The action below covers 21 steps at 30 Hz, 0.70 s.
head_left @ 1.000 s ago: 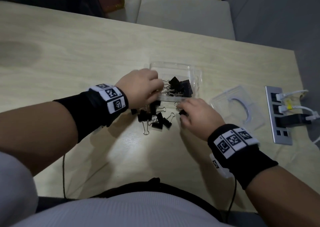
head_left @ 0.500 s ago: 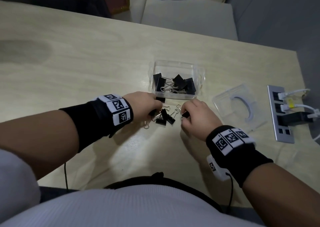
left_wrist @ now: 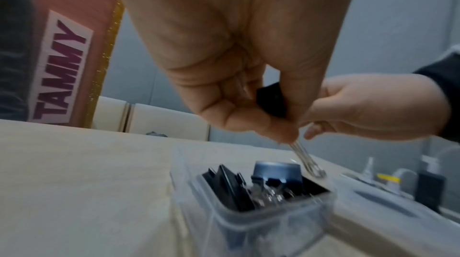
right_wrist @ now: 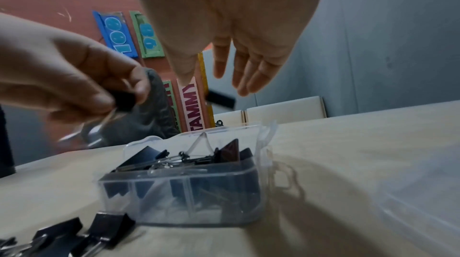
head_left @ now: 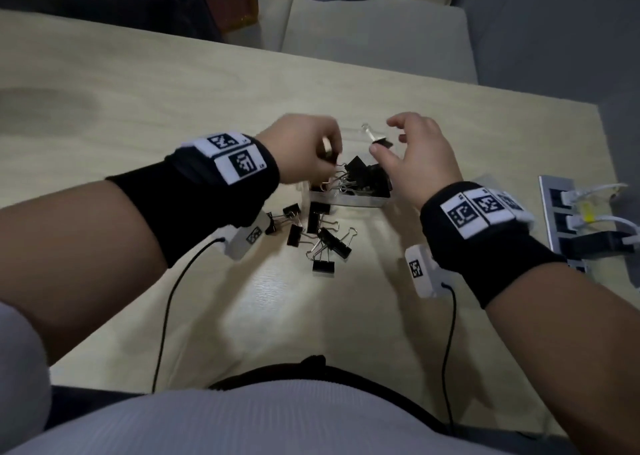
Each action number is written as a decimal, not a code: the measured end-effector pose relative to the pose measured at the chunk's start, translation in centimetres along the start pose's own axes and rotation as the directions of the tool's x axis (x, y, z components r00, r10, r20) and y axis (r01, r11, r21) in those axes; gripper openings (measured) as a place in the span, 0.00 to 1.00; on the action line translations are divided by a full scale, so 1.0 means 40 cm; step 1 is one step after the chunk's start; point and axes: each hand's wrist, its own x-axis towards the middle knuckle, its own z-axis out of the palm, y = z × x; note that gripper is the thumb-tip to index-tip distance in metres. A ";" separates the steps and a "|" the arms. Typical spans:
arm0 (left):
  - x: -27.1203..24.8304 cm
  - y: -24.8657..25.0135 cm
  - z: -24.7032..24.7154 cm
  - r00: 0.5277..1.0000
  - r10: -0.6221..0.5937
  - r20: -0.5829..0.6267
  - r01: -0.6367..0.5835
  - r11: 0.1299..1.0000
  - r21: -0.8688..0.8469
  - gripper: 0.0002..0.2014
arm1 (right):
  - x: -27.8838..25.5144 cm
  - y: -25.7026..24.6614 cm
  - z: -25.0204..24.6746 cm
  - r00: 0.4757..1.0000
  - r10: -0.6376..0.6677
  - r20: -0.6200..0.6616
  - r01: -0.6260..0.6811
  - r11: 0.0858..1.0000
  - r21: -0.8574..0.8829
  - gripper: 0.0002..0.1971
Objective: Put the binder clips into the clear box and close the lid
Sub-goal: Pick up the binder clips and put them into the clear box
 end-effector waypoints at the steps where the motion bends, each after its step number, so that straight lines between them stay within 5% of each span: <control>1: 0.017 0.002 -0.009 0.997 -0.031 -0.068 0.024 0.995 -0.100 0.12 | 0.002 -0.001 0.002 1.000 0.021 0.007 -0.021 1.000 -0.004 0.20; 4: 0.061 -0.002 -0.023 0.974 -0.135 -0.180 0.078 0.953 -0.294 0.17 | -0.027 -0.007 0.012 0.999 -0.010 0.043 0.012 0.999 -0.047 0.17; 7: 0.087 -0.022 -0.011 0.971 -0.149 -0.185 0.122 0.981 -0.148 0.24 | -0.093 -0.006 0.038 0.980 -0.113 0.164 0.132 0.985 -0.111 0.11; 12: 0.052 -0.050 0.024 0.986 -0.074 -0.149 0.082 0.995 0.052 0.17 | -0.183 0.029 0.100 0.820 -0.219 0.529 0.375 0.904 -0.207 0.19; 16: -0.013 -0.066 0.053 0.998 -0.001 0.057 -0.012 0.970 0.241 0.06 | -0.224 0.040 0.134 0.814 -0.173 0.554 0.363 0.896 -0.254 0.19; 21: -0.078 -0.087 0.087 0.943 0.036 0.332 -0.157 0.924 0.348 0.06 | -0.228 0.045 0.138 0.855 -0.094 0.510 0.269 0.921 -0.282 0.13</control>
